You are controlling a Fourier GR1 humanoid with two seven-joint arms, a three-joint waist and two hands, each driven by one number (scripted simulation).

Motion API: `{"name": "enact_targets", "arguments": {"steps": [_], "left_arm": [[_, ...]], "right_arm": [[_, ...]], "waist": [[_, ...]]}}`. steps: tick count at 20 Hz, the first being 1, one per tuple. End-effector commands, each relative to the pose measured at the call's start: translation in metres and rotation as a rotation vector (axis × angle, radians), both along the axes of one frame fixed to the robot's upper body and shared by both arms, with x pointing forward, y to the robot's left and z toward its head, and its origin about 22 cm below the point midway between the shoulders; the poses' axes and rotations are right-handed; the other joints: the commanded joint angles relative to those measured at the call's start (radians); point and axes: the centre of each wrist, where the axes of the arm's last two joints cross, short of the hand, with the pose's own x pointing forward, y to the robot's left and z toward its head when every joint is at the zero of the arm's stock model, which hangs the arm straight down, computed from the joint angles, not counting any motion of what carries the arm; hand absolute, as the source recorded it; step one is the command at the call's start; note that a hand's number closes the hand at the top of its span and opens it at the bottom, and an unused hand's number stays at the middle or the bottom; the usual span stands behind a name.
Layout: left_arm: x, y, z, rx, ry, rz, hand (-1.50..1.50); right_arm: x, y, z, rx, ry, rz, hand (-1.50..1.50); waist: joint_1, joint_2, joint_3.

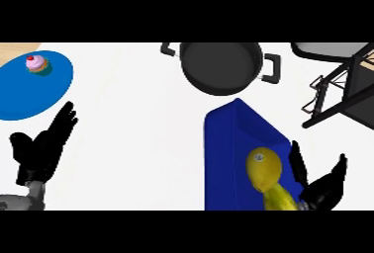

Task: Pick the lemon from the tray and place it in the tiered shelf

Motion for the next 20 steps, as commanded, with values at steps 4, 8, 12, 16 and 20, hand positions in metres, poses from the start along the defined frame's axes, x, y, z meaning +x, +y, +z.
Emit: {"name": "enact_targets", "arguments": {"steps": [4,8,12,16,20], "left_arm": [[0.005,-0.003,0.006,0.007,-0.02,-0.044,0.0],[0.004,-0.002,0.007,0.017,-0.019,-0.054,0.0],[0.008,-0.003,0.011,0.017,-0.027,-0.061,0.0],[0.008,-0.003,0.012,0.019,-0.026,-0.064,0.0],[0.008,0.0,0.012,0.015,-0.019,-0.062,0.0]], "right_arm": [[-0.043,0.037,-0.049,0.195,0.318,0.0,-1.5],[-0.048,0.04,-0.052,0.218,0.395,0.049,-1.5],[-0.053,0.042,-0.056,0.237,0.479,0.076,-1.5],[-0.044,0.04,-0.052,0.245,0.52,0.095,-1.5],[-0.048,0.036,-0.053,0.237,0.604,0.102,-1.5]], "waist": [[0.044,0.039,0.033],[0.054,0.036,0.029],[0.053,0.039,0.027],[0.061,0.034,0.027],[0.053,0.026,0.026]]}}
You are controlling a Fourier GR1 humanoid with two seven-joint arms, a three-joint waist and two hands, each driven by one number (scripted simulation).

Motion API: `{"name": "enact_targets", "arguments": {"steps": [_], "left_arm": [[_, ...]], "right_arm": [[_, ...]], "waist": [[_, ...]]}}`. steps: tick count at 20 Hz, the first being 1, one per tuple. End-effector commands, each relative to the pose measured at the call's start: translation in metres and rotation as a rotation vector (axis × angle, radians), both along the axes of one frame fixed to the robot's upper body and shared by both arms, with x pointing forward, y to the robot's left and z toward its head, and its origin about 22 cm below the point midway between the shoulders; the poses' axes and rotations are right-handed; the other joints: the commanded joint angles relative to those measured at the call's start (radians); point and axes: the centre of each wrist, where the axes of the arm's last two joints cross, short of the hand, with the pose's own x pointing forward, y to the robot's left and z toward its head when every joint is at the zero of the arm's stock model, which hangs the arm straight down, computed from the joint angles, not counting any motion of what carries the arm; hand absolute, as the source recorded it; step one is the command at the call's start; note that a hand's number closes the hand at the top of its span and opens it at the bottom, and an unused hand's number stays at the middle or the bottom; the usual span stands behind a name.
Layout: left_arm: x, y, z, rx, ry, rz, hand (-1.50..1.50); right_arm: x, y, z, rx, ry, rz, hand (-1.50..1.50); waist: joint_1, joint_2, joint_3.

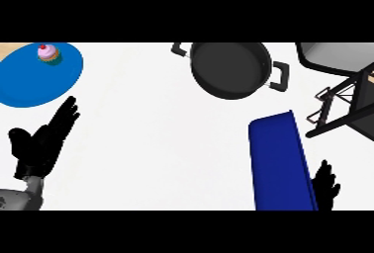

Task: Pick the lemon from the tray and place it in the tiered shelf

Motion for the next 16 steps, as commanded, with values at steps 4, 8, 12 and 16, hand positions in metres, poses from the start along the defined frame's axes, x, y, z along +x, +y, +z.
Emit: {"name": "enact_targets", "arguments": {"steps": [4,8,12,16], "left_arm": [[0.001,0.002,0.001,0.001,0.002,-0.003,0.0],[-0.001,0.005,-0.002,0.0,0.026,0.012,0.0],[-0.002,0.008,-0.003,0.001,0.03,0.021,0.0],[-0.003,0.006,-0.008,-0.006,0.036,0.029,0.0]], "right_arm": [[-0.023,0.032,-0.028,0.187,0.327,-0.106,-1.5],[-0.011,0.032,-0.021,0.164,0.384,-0.09,-1.5],[-0.005,0.042,-0.02,0.144,0.469,-0.076,-1.5],[0.012,0.048,-0.009,0.109,0.515,-0.072,-1.5]], "waist": [[-0.025,0.026,0.08],[-0.029,0.019,0.082],[-0.035,0.011,0.087],[-0.055,0.002,0.089]]}}
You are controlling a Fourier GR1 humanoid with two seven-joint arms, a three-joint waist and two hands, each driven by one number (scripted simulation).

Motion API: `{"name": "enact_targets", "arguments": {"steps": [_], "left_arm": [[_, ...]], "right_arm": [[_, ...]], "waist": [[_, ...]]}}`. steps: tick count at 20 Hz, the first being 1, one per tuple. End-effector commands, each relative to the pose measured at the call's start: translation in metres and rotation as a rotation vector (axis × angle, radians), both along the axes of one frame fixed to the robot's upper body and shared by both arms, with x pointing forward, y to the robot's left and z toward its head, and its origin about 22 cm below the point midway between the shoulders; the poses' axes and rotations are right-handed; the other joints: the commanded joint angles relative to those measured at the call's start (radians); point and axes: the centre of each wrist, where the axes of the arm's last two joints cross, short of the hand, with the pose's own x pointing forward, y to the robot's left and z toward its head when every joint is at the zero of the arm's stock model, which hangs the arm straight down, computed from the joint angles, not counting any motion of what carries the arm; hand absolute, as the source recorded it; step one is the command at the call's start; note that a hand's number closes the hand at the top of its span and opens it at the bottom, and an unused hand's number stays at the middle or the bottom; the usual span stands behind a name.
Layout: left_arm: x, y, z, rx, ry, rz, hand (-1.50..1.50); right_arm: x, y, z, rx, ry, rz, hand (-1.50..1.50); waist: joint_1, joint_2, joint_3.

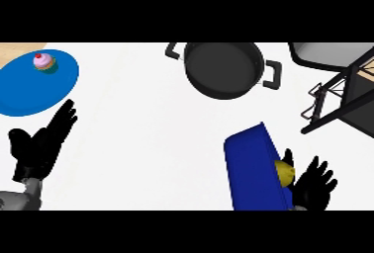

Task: Pick the lemon from the tray and place it in the tiered shelf

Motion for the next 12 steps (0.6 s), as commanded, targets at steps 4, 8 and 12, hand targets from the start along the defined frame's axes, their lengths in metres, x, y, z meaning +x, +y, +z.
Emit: {"name": "enact_targets", "arguments": {"steps": [4,8,12], "left_arm": [[-0.003,0.002,-0.005,-0.01,0.017,0.013,0.0],[-0.003,0.006,-0.006,-0.018,0.033,0.018,0.0],[-0.004,0.009,-0.011,-0.018,0.033,0.028,0.0]], "right_arm": [[0.016,0.053,-0.007,0.128,0.284,-0.211,-1.5],[0.039,0.064,0.009,0.099,0.335,-0.241,-1.5],[0.067,0.074,0.03,0.081,0.337,-0.253,1.5]], "waist": [[-0.015,0.021,0.069],[-0.026,0.015,0.073],[-0.023,0.014,0.076]]}}
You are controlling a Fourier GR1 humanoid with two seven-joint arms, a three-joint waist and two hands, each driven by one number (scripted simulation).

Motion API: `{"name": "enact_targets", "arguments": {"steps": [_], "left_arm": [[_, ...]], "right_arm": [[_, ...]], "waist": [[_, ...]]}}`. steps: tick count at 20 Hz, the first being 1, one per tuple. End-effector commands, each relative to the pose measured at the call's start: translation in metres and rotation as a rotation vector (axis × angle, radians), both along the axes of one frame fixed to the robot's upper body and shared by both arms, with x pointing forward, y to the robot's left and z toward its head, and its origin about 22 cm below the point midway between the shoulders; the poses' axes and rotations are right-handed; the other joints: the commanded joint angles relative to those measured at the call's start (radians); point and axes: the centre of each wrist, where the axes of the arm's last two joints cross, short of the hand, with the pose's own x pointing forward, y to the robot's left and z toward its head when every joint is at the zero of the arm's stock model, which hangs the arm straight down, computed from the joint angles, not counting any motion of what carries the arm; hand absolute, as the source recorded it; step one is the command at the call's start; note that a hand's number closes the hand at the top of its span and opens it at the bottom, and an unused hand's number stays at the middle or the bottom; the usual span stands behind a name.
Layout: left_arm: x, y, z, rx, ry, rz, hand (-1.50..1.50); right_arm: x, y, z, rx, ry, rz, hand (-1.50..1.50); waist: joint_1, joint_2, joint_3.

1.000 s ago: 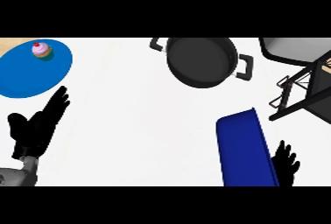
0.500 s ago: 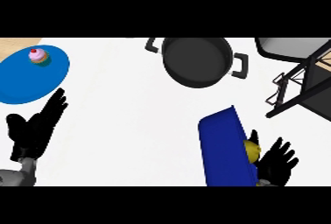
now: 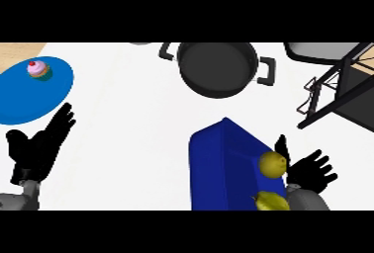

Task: Pick the lemon from the tray and place it in the tiered shelf

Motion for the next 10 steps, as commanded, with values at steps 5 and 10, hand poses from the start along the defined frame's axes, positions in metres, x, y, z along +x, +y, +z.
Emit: {"name": "enact_targets", "arguments": {"steps": [5,10], "left_arm": [[0.002,0.002,0.0,-0.011,0.007,0.001,0.0],[0.002,0.002,-0.003,0.003,0.004,0.013,0.0]], "right_arm": [[0.033,0.076,0.019,0.061,0.177,-0.109,1.5],[0.043,0.083,0.029,-0.027,0.18,-0.086,1.5]], "waist": [[0.015,0.011,0.049],[-0.005,0.006,0.047]]}}
